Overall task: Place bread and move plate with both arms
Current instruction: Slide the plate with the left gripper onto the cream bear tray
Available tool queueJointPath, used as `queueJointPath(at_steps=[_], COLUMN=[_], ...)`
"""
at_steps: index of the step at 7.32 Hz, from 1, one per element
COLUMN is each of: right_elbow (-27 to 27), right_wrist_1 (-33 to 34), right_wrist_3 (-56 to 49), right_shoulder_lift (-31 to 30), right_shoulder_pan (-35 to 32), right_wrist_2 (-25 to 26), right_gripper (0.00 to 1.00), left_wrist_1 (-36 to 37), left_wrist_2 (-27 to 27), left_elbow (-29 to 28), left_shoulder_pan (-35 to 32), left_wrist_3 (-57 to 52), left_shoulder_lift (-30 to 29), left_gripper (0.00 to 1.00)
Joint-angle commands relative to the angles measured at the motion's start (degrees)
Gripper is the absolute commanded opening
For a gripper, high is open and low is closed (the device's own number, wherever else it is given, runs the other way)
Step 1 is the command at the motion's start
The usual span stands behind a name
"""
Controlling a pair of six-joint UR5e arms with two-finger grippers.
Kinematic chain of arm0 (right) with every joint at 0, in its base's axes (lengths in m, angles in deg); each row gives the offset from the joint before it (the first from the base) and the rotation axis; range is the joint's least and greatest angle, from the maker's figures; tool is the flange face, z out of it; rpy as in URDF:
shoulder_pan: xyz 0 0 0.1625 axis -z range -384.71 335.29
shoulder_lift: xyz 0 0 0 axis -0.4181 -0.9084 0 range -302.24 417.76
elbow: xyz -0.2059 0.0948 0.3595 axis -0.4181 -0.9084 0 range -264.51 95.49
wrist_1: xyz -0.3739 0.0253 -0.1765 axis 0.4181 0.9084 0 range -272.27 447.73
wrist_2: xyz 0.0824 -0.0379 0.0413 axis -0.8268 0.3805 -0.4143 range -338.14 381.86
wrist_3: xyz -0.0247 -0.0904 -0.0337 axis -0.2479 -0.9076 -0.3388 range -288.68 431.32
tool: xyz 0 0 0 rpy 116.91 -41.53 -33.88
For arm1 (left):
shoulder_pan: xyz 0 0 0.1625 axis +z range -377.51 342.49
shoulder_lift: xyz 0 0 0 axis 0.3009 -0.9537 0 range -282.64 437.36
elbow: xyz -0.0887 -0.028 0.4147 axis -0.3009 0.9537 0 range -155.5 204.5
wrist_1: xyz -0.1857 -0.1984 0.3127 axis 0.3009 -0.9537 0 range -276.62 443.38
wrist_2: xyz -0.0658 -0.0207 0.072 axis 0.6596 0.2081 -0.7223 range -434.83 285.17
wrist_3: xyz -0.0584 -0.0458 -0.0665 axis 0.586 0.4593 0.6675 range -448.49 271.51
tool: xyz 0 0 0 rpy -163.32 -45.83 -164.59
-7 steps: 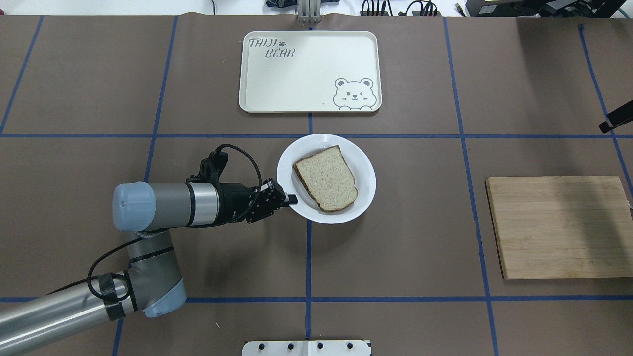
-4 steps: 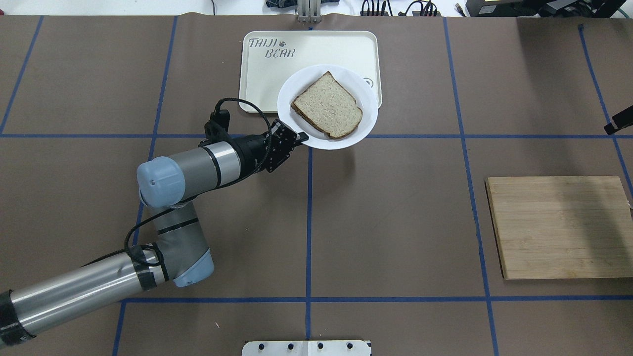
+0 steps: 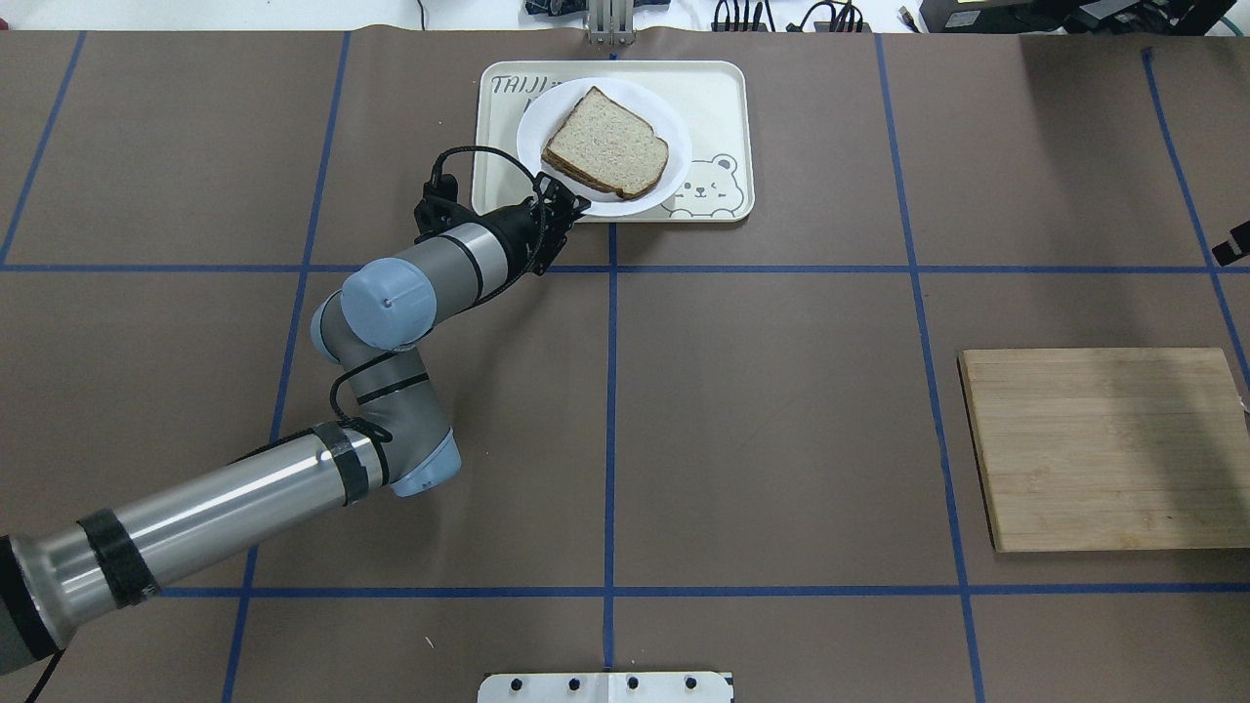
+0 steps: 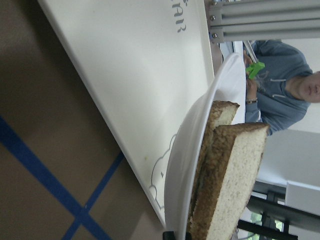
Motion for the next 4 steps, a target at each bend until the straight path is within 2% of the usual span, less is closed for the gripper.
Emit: queueJointPath(at_steps=[1,3,4], right_elbow=[0.6,0.9,0.9], right_wrist_1=[0.0,0.0,0.1], right_wrist_3=[-0.2,-0.2,-0.2], right_shoulder_lift=[-0.7,-0.7,-0.7], right_shoulder_pan=[0.1,-0.6,-0.7], right_wrist_2=[0.1,-0.1,-0.2], right_gripper=[1.0,1.0,1.0], left_wrist_1=[0.2,0.3,0.3], left_wrist_2=[-2.2,-2.3,-2.3], left_elbow=[-5.6,-9.9,-10.1], left_shoulder_pan=[-0.3,-0.2,-0.2], left_wrist_3=[4.1,5.2,5.4], left_shoulder_lift=[-3.5,-7.5,-7.6], left_gripper=[0.0,0.0,0.0])
